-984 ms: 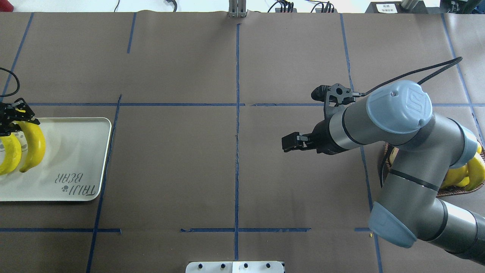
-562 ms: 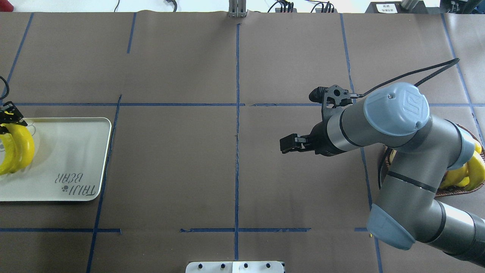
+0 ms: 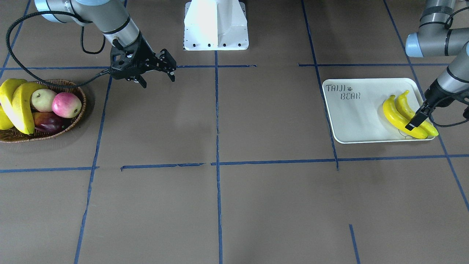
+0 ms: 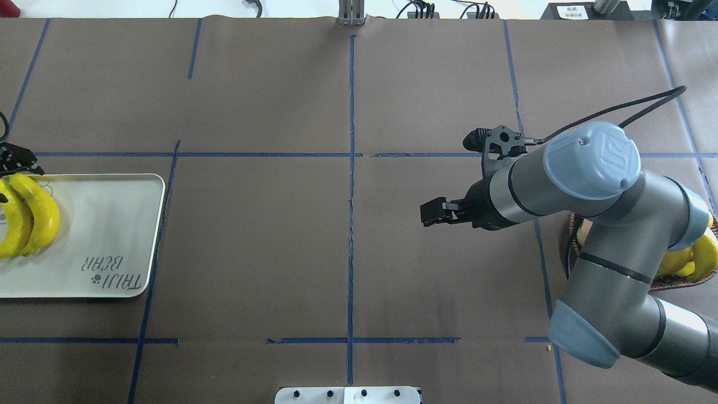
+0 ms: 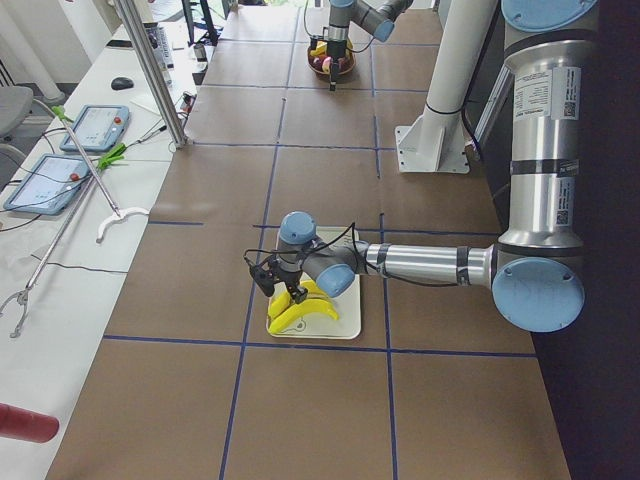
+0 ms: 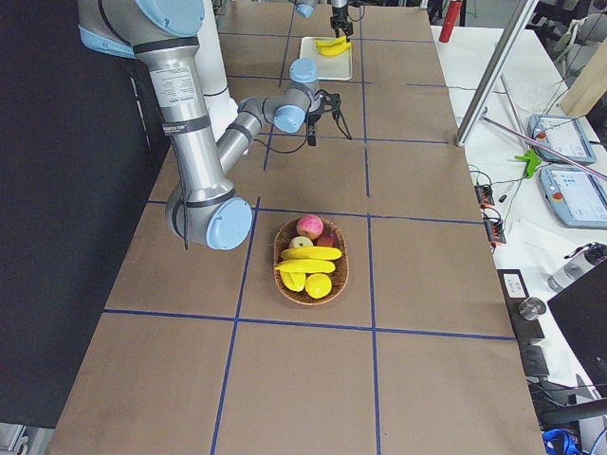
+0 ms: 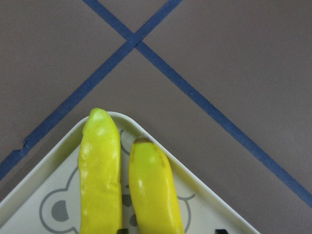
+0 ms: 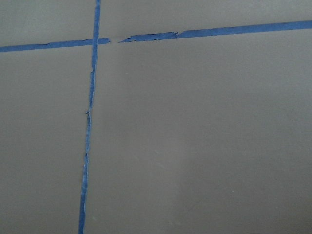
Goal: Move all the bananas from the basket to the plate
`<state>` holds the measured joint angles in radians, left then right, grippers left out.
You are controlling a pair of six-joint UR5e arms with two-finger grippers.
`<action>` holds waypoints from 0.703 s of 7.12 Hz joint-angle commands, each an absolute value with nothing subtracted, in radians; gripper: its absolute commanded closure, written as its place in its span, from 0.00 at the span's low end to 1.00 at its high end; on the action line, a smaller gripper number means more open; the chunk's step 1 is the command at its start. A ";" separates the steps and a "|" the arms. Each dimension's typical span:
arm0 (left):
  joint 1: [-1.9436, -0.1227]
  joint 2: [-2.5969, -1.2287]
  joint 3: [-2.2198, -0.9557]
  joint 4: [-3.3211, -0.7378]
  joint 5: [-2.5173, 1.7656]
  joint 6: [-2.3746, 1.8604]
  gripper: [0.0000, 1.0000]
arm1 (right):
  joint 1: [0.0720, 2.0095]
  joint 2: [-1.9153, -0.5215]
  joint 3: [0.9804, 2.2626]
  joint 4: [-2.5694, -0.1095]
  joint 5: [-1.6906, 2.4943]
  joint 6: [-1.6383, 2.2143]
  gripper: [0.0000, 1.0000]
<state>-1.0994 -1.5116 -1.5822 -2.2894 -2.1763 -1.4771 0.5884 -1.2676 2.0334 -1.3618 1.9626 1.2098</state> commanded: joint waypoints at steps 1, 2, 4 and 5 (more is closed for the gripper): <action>-1.134 -1.517 -1.694 -2.296 -2.292 -1.445 0.00 | 0.621 -1.390 2.106 -1.374 1.976 1.108 0.00; -1.096 -1.522 -1.753 -2.296 -2.293 -1.445 0.00 | 0.667 -1.490 2.146 -1.374 2.000 1.007 0.00; -1.004 -1.531 -1.789 -2.296 -2.284 -1.448 0.00 | 0.748 -1.703 2.224 -1.359 2.032 0.764 0.00; -0.979 -1.537 -1.798 -2.296 -2.283 -1.453 0.00 | 0.817 -1.780 2.236 -1.359 2.061 0.624 0.00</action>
